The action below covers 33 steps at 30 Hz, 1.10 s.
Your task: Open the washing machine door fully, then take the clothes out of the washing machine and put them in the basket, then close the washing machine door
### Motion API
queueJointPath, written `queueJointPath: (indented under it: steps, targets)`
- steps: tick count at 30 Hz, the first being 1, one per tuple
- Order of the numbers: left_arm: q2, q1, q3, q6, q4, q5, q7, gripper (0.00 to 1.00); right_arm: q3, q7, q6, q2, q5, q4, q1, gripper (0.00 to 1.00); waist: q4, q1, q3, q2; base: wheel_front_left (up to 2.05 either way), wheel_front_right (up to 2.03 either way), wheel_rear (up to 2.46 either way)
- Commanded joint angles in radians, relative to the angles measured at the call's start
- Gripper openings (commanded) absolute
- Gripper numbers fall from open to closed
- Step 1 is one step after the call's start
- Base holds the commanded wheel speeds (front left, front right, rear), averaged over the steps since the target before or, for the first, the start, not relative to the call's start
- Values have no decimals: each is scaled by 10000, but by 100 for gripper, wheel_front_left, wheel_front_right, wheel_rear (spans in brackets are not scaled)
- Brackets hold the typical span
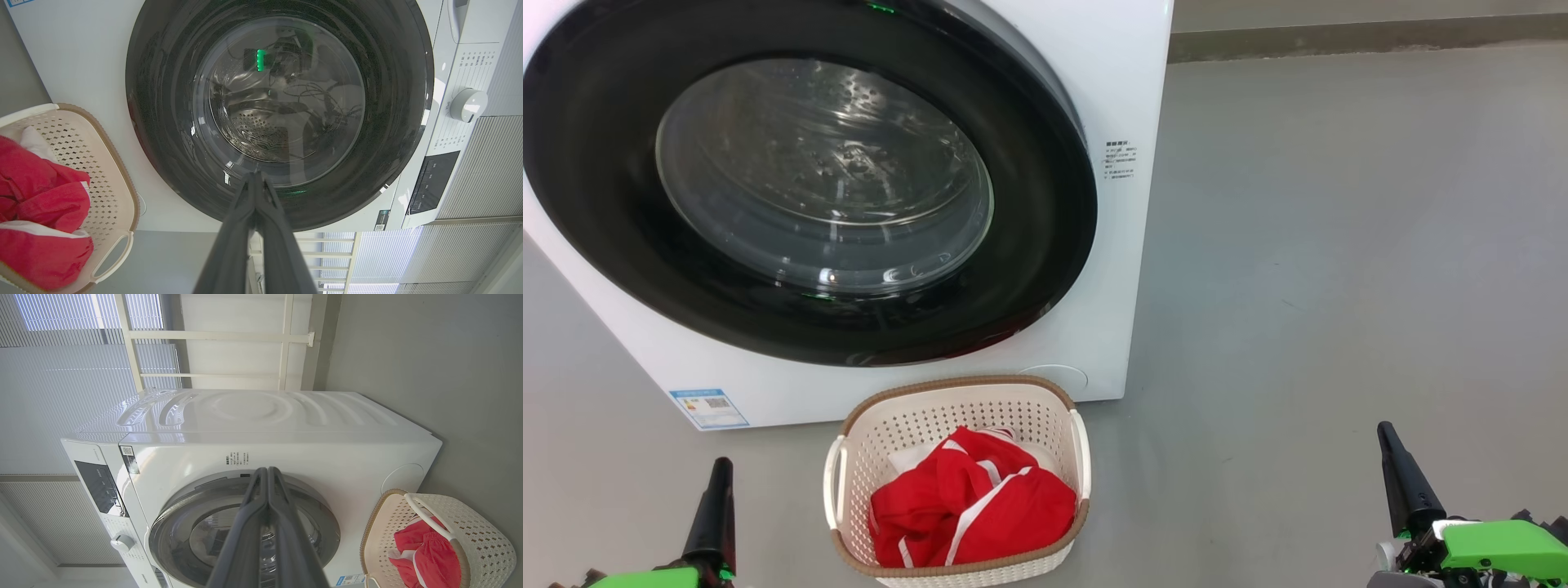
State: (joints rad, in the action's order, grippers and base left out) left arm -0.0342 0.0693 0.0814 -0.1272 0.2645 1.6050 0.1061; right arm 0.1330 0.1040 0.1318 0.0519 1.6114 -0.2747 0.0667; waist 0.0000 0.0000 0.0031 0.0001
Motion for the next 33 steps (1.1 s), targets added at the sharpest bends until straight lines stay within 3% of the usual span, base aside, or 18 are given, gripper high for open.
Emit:
queueJointPath:
  steps: [1, 33]
  targets:
    - [-160, 387, 327, -35, -195, 33, 73, 0, -229, 62, -11, 17, 3, 301, 409, 0, 0, 0, 0, -1, 0, 0, 0]
    - [-160, 387, 325, -35, -196, 35, 72, 0, -210, 77, -11, 4, -13, 300, 411, 0, 0, 0, 0, -1, 0, 0, 0]
